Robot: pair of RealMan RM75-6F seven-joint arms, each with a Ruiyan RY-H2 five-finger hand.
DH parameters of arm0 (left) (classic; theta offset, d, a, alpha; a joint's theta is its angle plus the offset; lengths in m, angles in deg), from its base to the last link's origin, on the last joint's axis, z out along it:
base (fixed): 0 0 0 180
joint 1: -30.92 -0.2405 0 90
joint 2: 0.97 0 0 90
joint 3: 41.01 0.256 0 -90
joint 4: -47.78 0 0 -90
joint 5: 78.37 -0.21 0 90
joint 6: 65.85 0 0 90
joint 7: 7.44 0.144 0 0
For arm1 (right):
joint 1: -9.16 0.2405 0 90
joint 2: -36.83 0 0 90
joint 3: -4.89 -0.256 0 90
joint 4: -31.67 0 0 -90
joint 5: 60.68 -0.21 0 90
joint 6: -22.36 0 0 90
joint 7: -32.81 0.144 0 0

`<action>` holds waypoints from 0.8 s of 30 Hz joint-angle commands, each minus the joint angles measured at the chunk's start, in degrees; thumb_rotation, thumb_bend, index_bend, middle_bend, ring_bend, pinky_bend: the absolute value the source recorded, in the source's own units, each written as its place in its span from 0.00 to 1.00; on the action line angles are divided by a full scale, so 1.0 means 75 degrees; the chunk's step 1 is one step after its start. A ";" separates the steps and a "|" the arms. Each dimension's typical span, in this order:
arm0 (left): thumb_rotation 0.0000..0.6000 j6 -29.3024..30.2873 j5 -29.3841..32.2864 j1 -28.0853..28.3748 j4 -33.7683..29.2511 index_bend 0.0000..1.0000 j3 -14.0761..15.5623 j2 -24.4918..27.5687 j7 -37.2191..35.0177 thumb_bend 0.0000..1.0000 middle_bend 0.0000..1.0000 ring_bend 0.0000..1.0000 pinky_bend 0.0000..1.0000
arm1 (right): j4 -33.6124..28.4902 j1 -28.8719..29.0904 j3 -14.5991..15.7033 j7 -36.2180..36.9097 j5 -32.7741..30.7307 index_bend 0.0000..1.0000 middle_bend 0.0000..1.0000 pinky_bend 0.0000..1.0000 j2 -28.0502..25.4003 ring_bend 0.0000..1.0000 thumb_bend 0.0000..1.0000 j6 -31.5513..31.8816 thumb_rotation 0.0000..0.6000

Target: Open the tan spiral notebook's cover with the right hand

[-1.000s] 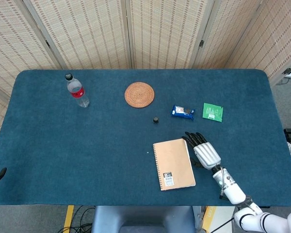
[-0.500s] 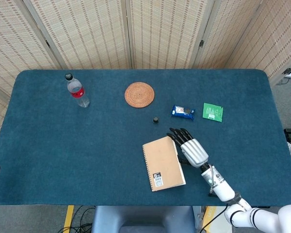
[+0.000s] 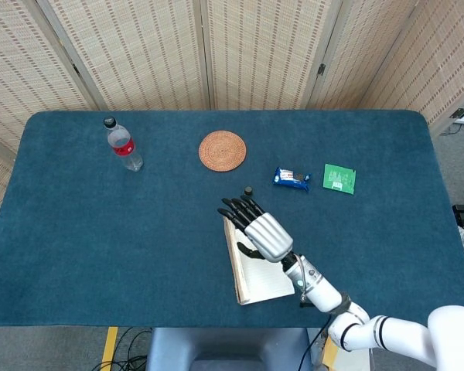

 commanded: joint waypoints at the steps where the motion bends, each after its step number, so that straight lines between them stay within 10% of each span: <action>1: 1.00 0.0044 0.0043 -0.0054 0.0008 0.13 -0.0053 0.0027 -0.0136 0.25 0.03 0.04 0.18 | -0.0069 0.0353 -0.0218 -0.0189 -0.0244 0.00 0.00 0.00 0.0295 0.00 0.40 -0.0430 1.00; 14: 1.00 0.0158 -0.0009 -0.0229 0.0045 0.13 -0.0128 0.0170 -0.0538 0.25 0.03 0.04 0.18 | 0.0677 0.1020 -0.0386 -0.0224 -0.0908 0.00 0.00 0.00 0.1030 0.00 0.38 -0.1213 1.00; 24: 1.00 -0.0196 -0.0456 0.0034 0.0037 0.13 0.0218 0.0051 0.0390 0.25 0.03 0.04 0.18 | -0.1861 -0.0448 -0.0132 -0.3101 -0.2512 0.00 0.00 0.00 -0.1732 0.00 0.35 -0.0429 1.00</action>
